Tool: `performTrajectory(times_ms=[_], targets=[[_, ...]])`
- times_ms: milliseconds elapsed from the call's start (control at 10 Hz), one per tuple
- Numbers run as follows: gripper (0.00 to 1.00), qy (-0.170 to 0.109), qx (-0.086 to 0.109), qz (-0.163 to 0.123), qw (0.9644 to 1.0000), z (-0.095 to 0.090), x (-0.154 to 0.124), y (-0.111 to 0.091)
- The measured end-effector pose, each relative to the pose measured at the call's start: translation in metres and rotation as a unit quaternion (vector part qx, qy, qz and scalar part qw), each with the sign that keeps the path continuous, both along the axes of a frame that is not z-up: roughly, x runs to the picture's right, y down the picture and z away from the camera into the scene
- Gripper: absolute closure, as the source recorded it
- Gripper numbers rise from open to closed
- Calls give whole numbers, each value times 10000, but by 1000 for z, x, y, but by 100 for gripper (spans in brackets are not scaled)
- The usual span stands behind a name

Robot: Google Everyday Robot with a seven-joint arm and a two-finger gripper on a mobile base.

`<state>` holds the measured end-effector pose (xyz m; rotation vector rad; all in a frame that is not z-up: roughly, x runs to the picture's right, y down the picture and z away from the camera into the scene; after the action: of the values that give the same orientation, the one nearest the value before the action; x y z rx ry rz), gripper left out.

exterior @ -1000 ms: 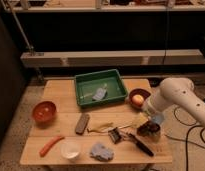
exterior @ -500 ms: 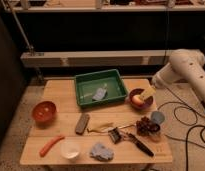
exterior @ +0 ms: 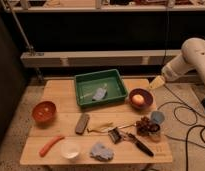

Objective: Stack bowls into tray

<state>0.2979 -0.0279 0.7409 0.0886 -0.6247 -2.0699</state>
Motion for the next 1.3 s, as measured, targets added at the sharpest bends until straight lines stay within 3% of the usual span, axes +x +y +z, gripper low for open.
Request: performTrajectory(times_ms=[100, 300, 400, 500, 700, 900, 1000, 1300], targets=[[20, 19, -3, 119, 9999, 3, -1, 2], [20, 145, 82, 904, 9958, 18, 3, 0], [20, 141, 334, 1161, 9926, 23, -1, 0], [20, 151, 587, 1311, 9895, 26, -1, 4], [20, 323, 699, 1360, 9877, 34, -4, 3], [20, 589, 593, 1455, 9858, 42, -1, 4], [20, 761, 390, 1579, 9837, 50, 2, 5], [20, 848, -14, 1903, 9781, 68, 11, 11]])
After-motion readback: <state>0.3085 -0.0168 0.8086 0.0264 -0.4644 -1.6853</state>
